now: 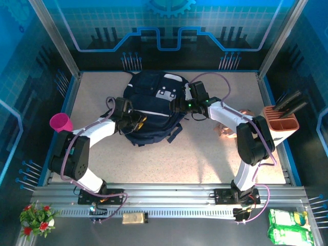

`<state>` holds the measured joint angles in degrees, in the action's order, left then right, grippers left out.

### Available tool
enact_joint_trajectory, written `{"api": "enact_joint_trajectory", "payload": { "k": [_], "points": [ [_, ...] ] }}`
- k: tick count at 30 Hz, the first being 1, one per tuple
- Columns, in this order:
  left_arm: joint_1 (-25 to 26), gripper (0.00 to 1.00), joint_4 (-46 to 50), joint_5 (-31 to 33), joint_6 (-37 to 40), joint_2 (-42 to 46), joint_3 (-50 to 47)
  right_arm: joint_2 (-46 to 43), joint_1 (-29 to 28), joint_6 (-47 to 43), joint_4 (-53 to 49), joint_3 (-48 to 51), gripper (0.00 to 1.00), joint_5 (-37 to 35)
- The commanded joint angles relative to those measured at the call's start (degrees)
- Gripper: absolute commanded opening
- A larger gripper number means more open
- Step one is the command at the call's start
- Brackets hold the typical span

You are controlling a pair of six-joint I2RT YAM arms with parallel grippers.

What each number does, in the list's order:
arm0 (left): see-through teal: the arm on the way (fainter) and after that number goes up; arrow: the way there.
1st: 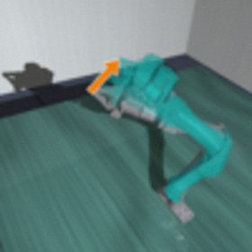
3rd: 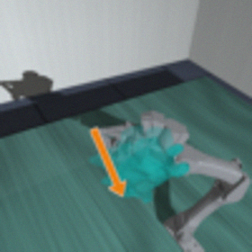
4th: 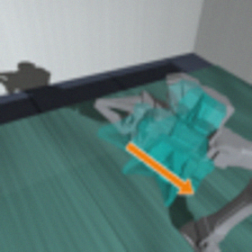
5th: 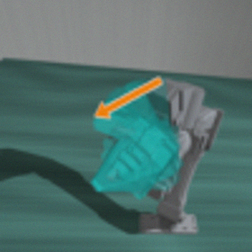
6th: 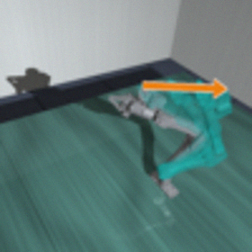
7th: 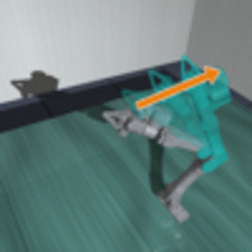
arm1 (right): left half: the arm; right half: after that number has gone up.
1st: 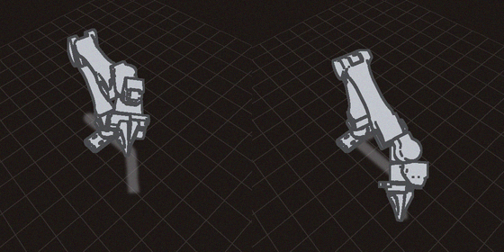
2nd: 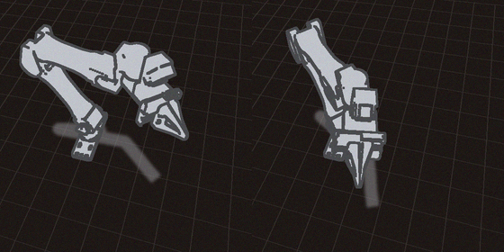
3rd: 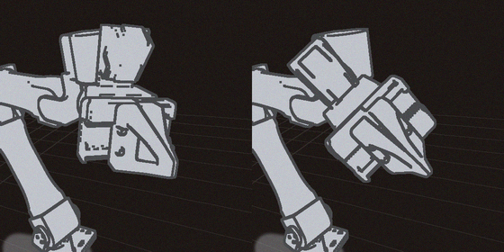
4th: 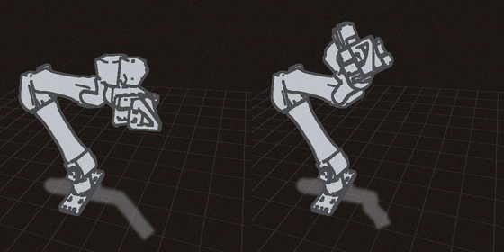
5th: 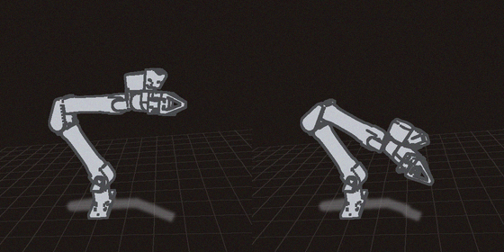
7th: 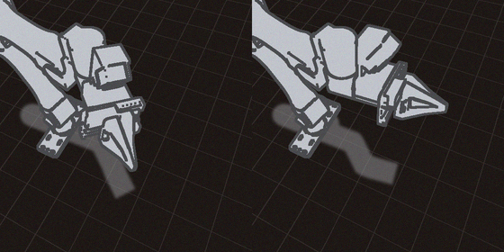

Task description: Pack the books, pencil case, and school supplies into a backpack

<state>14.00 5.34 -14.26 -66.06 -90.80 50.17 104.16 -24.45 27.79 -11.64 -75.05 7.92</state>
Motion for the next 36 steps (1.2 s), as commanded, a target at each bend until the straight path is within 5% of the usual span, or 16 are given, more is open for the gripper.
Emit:
{"api": "enact_joint_trajectory", "payload": {
  "k": [1, 8, 20, 29, 36],
  "points": [
    [0.15, 0.16, -0.71, 0.89, 2.00, 0.09, 2.73, 3.38, 1.59, -2.12, -0.22, -4.08, 0.79, -1.31],
    [-1.66, 0.00, 0.44, -0.59, 4.46, 3.50, 2.01, 10.59, 2.95, -6.18, -1.43, -11.96, 0.74, 0.40],
    [-4.59, 0.00, 3.25, -5.57, 9.69, 6.33, 3.87, 18.08, 4.61, -15.08, -5.16, -17.82, 0.73, 17.54],
    [-5.99, 0.00, 3.45, -7.44, 10.29, 5.03, 6.16, 16.16, 4.67, -18.15, -7.19, -12.32, 0.70, 22.52],
    [-6.35, 0.00, 4.12, -7.69, 10.95, 4.41, 7.31, 13.31, 4.67, -19.48, -5.58, -9.03, 0.53, 22.62]
  ]
}}
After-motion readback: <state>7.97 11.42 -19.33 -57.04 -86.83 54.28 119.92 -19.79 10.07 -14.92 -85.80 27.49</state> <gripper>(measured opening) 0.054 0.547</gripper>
